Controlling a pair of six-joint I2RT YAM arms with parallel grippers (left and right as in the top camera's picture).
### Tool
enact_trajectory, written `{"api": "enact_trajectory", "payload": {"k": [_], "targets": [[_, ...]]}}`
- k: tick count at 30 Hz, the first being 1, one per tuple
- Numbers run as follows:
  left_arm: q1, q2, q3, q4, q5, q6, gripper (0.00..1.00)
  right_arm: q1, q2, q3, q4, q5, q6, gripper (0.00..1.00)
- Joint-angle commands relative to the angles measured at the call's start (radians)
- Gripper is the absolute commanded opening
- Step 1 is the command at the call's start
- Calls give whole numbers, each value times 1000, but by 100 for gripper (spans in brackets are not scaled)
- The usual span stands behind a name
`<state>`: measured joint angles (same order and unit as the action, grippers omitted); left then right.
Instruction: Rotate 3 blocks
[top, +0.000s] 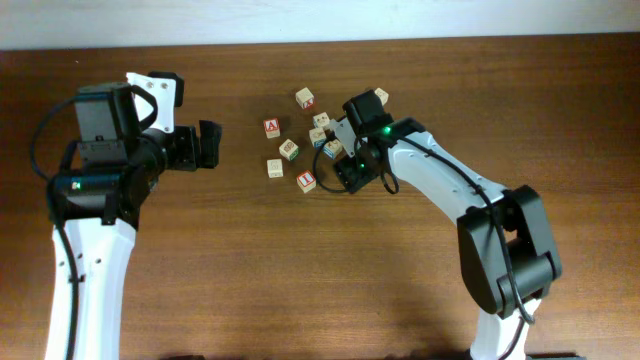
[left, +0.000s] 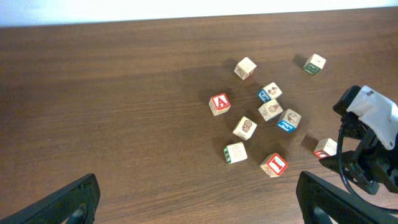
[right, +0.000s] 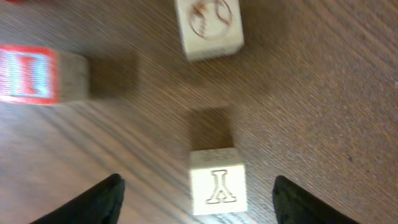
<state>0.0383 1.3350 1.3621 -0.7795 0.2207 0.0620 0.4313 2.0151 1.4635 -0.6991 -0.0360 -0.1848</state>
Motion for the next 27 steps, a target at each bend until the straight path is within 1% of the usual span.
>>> {"api": "enact_trajectory", "payload": {"k": [1,3,5,6,7,9,11,12,14,16,20,23,25,27], "targets": [[-1,34,22,-11,-27,-25,99,0,42,16,13,71,2,72],[-1,41,22,-12,-27,-25,99,0,56,16,28,71,2,71],[-1,40,22,-11,-27,-25,99,0,67,16,29,70,2,65],[-1,40,22,-16,-26,-25,99,0,71,15,29,71,2,61],[-1,40,22,-29,-23,-25,99,0,72,14,27,71,3,52],[-1,40,22,-30,-23,-25,99,0,72,14,26,71,9,40],[-1,40,22,-29,-23,-25,99,0,72,14,24,66,11,32],[-1,40,22,-29,-23,-25,99,0,72,14,24,67,36,30],[-1,40,22,-30,-23,-25,99,0,69,14,14,67,86,28],[-1,40,22,-30,-23,-25,99,0,50,45,-58,67,175,29],[-1,40,22,-30,-23,-25,99,0,-26,214,-362,67,326,30],[-1,40,22,-30,-23,-25,99,0,-68,220,-541,19,459,29],[-1,40,22,-30,-23,-25,99,4,-68,168,-560,17,522,29],[-1,40,22,-30,-23,-25,99,10,-68,64,-505,8,573,29]]}}
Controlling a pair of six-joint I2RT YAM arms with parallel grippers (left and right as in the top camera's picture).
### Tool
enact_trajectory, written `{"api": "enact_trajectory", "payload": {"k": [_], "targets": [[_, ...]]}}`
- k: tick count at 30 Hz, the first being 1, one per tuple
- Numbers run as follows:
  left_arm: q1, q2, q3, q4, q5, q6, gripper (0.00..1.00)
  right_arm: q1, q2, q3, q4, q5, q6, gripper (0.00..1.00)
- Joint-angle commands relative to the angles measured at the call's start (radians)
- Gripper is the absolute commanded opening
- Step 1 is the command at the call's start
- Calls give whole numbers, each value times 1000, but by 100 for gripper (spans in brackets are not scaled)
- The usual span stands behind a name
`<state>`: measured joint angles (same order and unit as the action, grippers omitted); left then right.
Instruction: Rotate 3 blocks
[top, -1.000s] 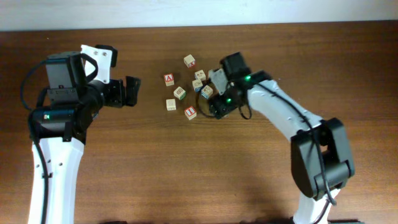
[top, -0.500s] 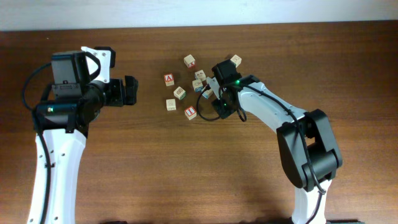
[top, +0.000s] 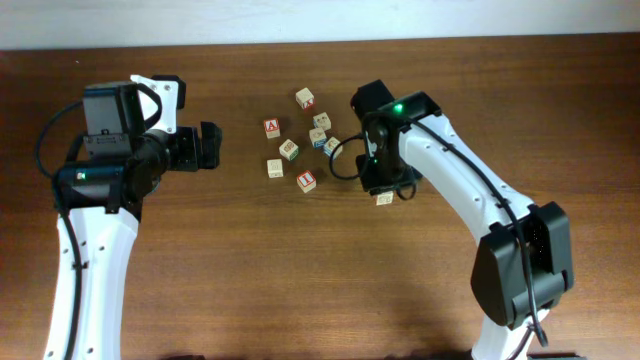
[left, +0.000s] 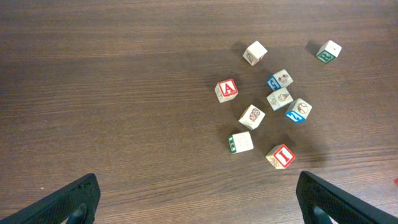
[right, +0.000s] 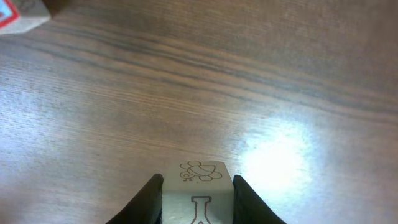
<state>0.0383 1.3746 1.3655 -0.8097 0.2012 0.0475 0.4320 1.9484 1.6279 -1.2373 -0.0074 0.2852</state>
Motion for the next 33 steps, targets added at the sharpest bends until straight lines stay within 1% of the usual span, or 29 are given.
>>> {"api": "enact_trajectory", "payload": {"k": [1,4,5,6,7,13,16,18,20,22,23,24,26,27,29,33], "targets": [[-1,1,18,0,-4,-10,99,11,-1,-146,69,-29,121,29],[-1,2,18,0,-4,-10,99,29,-1,-238,175,-33,143,31],[-2,5,18,0,-4,-10,99,32,-1,-241,187,-32,143,34],[-1,6,18,0,-4,-10,99,35,-1,-243,196,-29,143,35],[-2,10,18,0,-4,-10,99,40,-1,-243,199,-21,143,40],[-1,21,18,0,-4,-10,99,47,1,-244,206,-14,137,49],[-1,21,18,1,-4,-10,99,47,-1,-135,189,-15,41,53],[-1,21,18,1,-4,-10,99,49,-1,-2,208,-57,-24,58],[-1,21,18,0,-5,-10,99,73,1,38,332,-114,-116,61],[-1,21,18,0,-8,-10,99,111,24,38,432,-104,-218,62],[-1,21,18,0,-21,-21,99,128,52,38,457,-64,-244,61],[-1,21,18,0,-62,-82,99,140,79,38,469,-39,-260,61],[1,21,18,-9,-187,-255,99,157,143,38,488,-41,-305,61],[4,21,18,-16,-221,-311,99,163,163,38,491,-45,-308,61],[5,21,18,-19,-246,-343,99,176,192,37,495,-45,-308,61],[5,21,18,-20,-254,-347,99,193,240,37,528,-45,-308,61]]}}
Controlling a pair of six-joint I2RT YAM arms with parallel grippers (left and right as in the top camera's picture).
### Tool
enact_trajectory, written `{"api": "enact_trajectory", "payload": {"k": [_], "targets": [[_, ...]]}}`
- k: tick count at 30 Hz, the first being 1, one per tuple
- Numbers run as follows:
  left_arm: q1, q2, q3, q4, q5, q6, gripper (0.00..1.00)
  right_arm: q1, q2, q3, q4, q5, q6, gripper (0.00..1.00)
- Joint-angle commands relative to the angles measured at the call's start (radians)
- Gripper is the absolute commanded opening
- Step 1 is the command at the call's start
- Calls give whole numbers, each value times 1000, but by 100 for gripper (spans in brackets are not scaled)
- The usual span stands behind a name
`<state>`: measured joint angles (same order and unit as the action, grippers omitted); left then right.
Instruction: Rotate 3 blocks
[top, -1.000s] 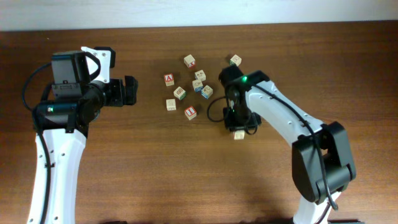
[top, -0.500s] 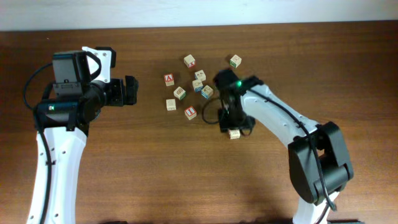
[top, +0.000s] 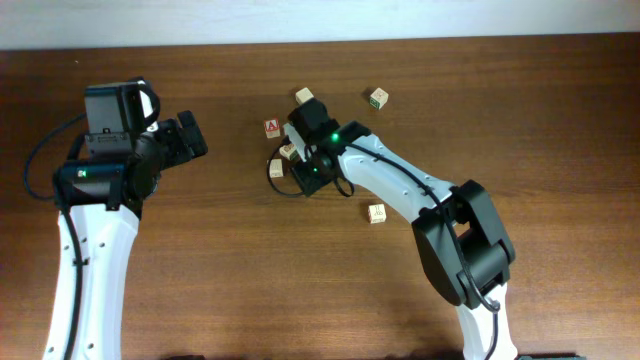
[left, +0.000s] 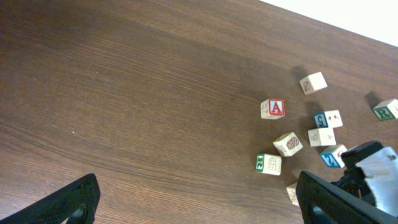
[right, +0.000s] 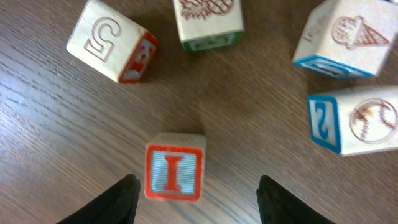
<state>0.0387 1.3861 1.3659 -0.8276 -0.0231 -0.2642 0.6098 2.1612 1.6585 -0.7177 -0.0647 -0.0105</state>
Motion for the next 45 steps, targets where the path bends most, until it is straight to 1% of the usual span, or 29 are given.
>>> {"api": "enact_trajectory", "payload": {"k": [1,5,6,12,13,17,20,22,24,26,27,29,30,32,34,35,40,42,45], "targets": [[4,9,18,-2,-30,-35,99,15,37,6,13,4,-13,61],[4,9,18,-5,-30,-35,99,14,54,6,31,-14,-20,61],[4,9,18,-5,-30,-35,99,15,54,6,38,-14,-29,57],[4,9,18,-4,-30,-35,99,15,73,2,56,-14,-34,56],[4,9,18,-4,-30,-35,99,15,76,2,57,-14,-34,52],[4,9,18,-5,-30,-35,99,15,84,2,66,-14,-26,45],[4,9,18,-4,-29,-35,99,15,85,3,68,-14,-7,35],[4,9,18,-4,-29,-35,99,15,62,14,46,-14,5,34],[4,9,18,-4,-29,-35,99,15,17,31,10,-14,41,29],[4,9,18,-4,-29,-35,99,14,-93,70,-74,-7,130,29],[4,9,18,-4,-29,-35,99,11,-166,78,-135,23,229,24],[4,9,18,-4,-29,-35,99,11,-246,78,-238,141,381,23],[4,9,18,-4,-29,-35,99,11,-257,78,-296,172,417,23],[4,9,18,-4,-29,-35,99,11,-249,43,-340,175,460,23],[4,9,18,-4,-29,-35,99,11,-235,-40,-321,182,531,23],[4,9,18,-4,-29,-35,99,11,-231,-108,-269,181,570,23],[4,9,18,-4,-29,-35,99,11,-230,-310,-68,195,596,24],[4,9,18,-4,-29,-35,99,10,-230,-342,-32,219,596,24],[4,9,18,-5,-29,-35,99,10,-217,-347,-27,220,615,25]]}}
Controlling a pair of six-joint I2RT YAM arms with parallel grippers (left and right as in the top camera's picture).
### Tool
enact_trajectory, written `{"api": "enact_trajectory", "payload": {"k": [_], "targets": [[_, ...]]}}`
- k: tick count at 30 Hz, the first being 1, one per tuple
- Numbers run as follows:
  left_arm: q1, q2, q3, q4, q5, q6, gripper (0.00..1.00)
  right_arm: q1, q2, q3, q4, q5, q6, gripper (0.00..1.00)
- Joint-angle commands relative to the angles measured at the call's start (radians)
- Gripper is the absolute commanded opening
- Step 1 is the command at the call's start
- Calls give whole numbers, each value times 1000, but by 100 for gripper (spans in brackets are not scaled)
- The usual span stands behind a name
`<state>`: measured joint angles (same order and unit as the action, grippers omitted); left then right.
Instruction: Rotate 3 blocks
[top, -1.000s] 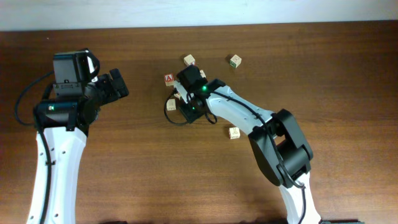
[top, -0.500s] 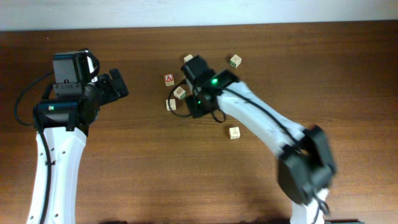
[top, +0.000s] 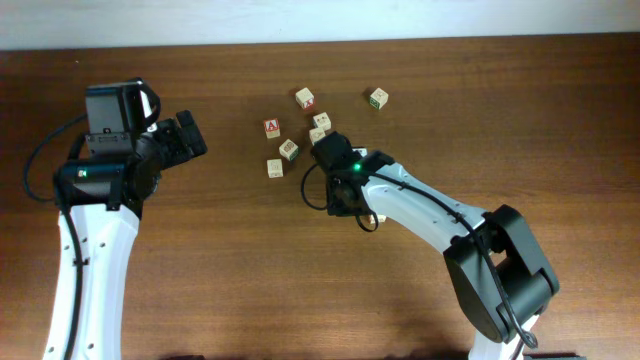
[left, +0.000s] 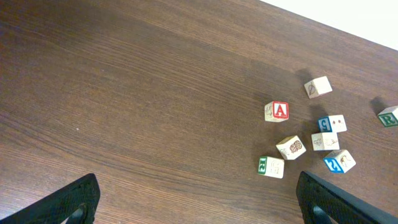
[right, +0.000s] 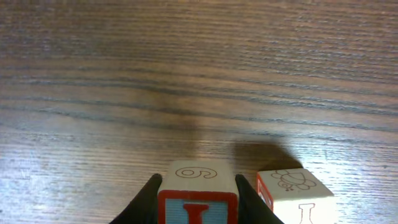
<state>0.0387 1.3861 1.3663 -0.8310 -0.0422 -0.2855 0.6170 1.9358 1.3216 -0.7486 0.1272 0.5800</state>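
Note:
My right gripper (right: 198, 200) is shut on a block with a red-framed letter I (right: 198, 180), its top face showing a 6. It sits low over the table, just left of a pale block with a bee drawing (right: 292, 190). In the overhead view this gripper (top: 345, 197) is in front of the block cluster. The other blocks lie together: red A (left: 277, 111), pineapple (left: 291, 147), green 5 (left: 271, 166), blue 2 (left: 339, 162). My left gripper (left: 199, 205) is open and empty, far left of the blocks (top: 190, 138).
A plain block (top: 305, 97) and a green R block (top: 377, 97) lie at the back of the cluster. The table's far edge meets a white wall (top: 320, 20).
My right gripper was open over the red I block inside the cluster. Now it is shut on that block, in front of the cluster beside the bee block. The left arm has not moved.
My right gripper stood open over the bee block by the cluster. Then it was shut on it, off to the front right. Then that block lay alone there and the gripper was open over the red I block. Now it holds the I block beside the bee block.

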Motion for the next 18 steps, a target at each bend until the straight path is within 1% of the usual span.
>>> {"api": "enact_trajectory", "payload": {"k": [1,3,4,5,9,11,13,16,17,18], "targets": [[4,9,17,-1,-10,-13,99,3,10,-10,2,28,24,25],[4,9,18,-1,-10,-13,99,3,16,-10,-7,27,25,25],[4,9,17,-1,-10,-13,99,3,18,-10,-16,27,32,29],[4,9,18,-1,-10,-13,99,3,18,-10,-21,27,32,30],[4,9,17,-1,-10,-13,99,3,18,-10,-42,12,43,30],[4,9,17,-1,-10,-13,99,3,18,-10,-44,10,43,44],[4,9,17,-1,-10,-13,99,3,18,-10,-47,-4,42,54],[4,9,18,-1,-10,-13,99,3,17,2,-45,-3,32,54],[4,9,18,-1,-10,-13,99,3,15,21,-48,-3,10,54],[4,9,17,-1,-10,-13,99,3,12,75,-65,1,-53,57]]}}
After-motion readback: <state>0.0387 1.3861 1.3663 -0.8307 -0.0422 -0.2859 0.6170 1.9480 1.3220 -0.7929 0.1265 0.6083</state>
